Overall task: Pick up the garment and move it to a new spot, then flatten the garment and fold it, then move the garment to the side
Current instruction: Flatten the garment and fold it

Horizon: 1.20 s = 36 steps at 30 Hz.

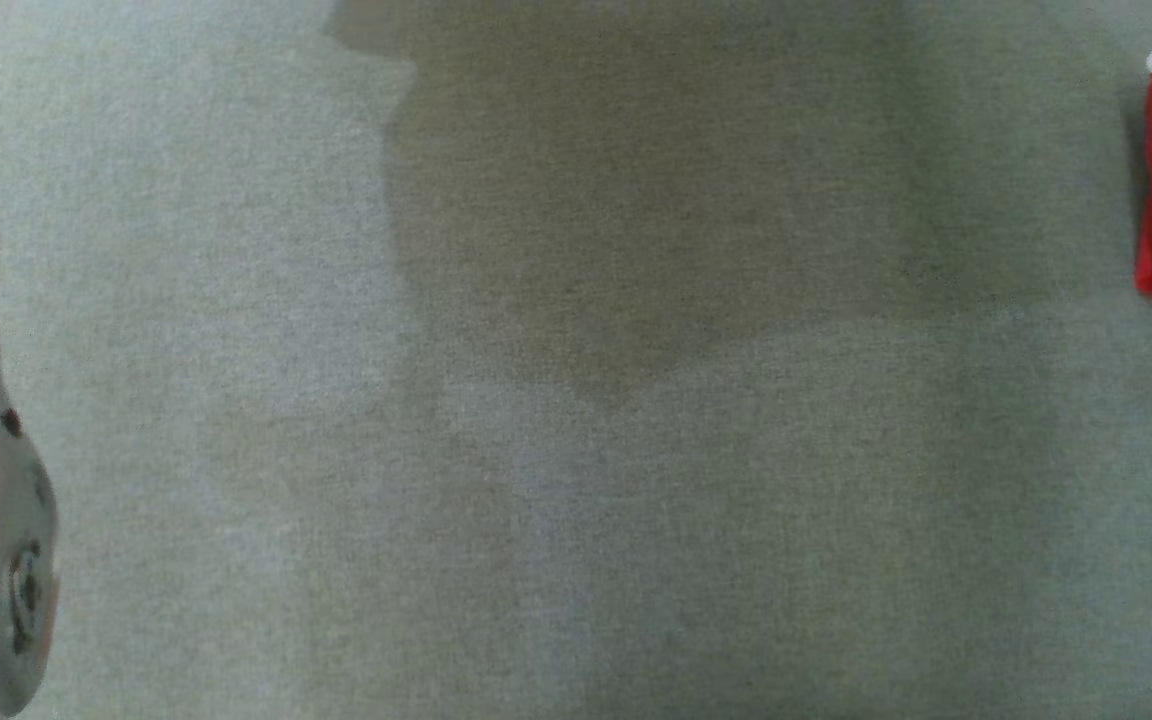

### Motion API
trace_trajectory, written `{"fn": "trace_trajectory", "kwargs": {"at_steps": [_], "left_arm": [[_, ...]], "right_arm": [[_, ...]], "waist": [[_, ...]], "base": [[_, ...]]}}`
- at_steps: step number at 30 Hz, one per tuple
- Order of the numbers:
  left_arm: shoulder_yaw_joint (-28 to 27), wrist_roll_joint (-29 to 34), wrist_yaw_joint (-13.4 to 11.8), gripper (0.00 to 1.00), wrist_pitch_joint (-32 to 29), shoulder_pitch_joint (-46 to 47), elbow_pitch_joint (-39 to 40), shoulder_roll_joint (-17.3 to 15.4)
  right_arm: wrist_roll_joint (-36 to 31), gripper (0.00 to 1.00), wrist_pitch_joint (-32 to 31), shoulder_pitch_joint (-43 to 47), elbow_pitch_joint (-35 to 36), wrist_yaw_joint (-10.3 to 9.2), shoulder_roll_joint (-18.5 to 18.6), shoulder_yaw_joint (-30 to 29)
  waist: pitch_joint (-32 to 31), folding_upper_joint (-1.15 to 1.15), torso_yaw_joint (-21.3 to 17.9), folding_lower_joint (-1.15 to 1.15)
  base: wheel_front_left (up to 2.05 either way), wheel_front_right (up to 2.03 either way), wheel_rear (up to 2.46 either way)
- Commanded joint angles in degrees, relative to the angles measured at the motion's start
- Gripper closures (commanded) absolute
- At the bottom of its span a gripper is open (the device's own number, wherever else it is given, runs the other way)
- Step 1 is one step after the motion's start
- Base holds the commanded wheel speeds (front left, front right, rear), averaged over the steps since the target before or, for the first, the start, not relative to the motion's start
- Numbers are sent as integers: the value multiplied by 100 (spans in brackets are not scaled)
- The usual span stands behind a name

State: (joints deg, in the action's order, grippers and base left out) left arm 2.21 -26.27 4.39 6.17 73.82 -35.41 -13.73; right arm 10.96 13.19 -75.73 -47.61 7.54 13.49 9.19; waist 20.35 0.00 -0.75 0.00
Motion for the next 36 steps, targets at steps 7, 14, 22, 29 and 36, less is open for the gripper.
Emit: {"fn": "trace_trajectory", "kwargs": {"at_steps": [7, 14, 22, 29, 36], "left_arm": [[389, 26, 242, 100, 378, -342, -686, -166], [701, 0, 281, 100, 568, -1644, -1382, 23], [1410, -237, 307, 100, 362, -3327, -1210, -256], [1999, -827, 309, 100, -203, -4704, -150, -847], [2115, -1465, 309, 100, -1029, -5750, 1162, -1494]], "right_arm": [[49, 100, 158, 422, -822, -5, -13, 321], [392, 100, -135, 1444, -1696, -5, 31, 1132], [990, 100, -756, 2292, -1680, -5, 212, 2321], [1843, 100, -1231, 2897, -1103, -5, 648, 3328], [2688, 100, -1468, 3300, -527, -5, 1117, 4024]], "waist": [[-9, 0, 82, 0], [-417, 0, 190, 0], [-1095, 0, 74, 0], [-1620, 0, -69, 0], [-1994, 0, -162, 0]], "base": [[0, 0, 0], [0, 0, 0], [0, 0, 0], [0, 0, 0], [0, 0, 0]]}}
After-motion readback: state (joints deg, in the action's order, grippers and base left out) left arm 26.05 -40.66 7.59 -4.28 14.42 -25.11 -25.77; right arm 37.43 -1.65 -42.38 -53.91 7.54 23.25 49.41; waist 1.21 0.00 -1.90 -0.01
